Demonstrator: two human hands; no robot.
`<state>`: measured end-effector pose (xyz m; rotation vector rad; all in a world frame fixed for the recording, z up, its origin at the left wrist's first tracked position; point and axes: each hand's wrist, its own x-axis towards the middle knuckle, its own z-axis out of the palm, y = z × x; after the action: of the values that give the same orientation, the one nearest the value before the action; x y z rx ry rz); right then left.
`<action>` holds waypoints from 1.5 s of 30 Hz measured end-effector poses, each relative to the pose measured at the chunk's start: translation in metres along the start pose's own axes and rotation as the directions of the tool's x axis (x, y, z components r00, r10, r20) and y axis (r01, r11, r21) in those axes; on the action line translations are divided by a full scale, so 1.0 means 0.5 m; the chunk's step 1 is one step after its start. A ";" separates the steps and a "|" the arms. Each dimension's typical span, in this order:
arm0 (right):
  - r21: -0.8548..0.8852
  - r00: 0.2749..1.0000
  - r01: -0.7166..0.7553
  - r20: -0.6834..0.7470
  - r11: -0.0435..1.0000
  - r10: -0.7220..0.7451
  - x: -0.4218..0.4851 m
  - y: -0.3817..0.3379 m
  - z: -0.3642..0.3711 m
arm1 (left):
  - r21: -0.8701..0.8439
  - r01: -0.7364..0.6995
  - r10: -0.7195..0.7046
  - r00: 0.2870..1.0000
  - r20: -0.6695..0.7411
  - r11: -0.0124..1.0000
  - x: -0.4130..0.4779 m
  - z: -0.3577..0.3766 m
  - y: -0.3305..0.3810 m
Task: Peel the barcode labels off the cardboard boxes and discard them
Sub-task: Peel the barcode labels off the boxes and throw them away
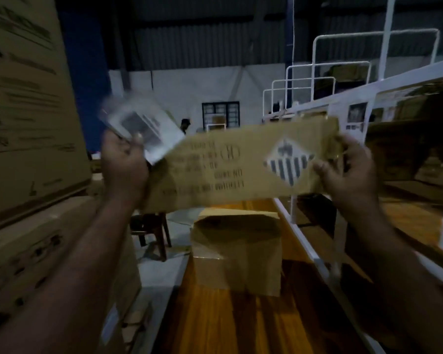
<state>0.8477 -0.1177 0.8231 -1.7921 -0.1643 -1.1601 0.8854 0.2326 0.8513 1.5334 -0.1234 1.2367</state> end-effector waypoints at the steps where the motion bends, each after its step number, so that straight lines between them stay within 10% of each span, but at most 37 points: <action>1: -0.074 0.997 -0.063 0.034 0.995 0.065 -0.016 0.032 0.014 | 0.022 0.043 -0.044 0.998 0.052 0.999 -0.018 0.008 -0.009; 5: -0.128 0.862 -0.444 0.210 0.887 0.461 -0.106 0.151 0.034 | -0.001 0.282 -0.273 0.931 0.242 0.960 -0.123 0.030 -0.126; 9: -0.379 0.742 -0.528 0.229 0.760 0.630 -0.146 0.225 0.017 | 0.046 0.399 -0.399 0.887 0.234 0.916 -0.150 0.031 -0.194; 23: -0.284 0.918 -0.315 0.152 0.906 0.366 -0.016 0.232 0.098 | 0.002 0.283 -0.276 0.933 0.229 0.959 -0.038 0.093 -0.167; 37: -0.449 0.932 -0.339 -0.039 0.827 0.361 -0.106 0.289 0.151 | 0.160 0.450 -0.471 0.762 0.445 0.879 -0.172 0.113 -0.230; 45: 0.024 0.773 -0.359 0.568 0.933 0.282 -0.283 0.170 0.270 | 0.130 0.672 -0.623 0.574 0.531 0.729 -0.322 0.037 -0.214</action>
<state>0.9044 -0.0085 0.6488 -1.9041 -0.2557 -0.3465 0.8939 0.1779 0.6652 1.6016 0.0285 0.1712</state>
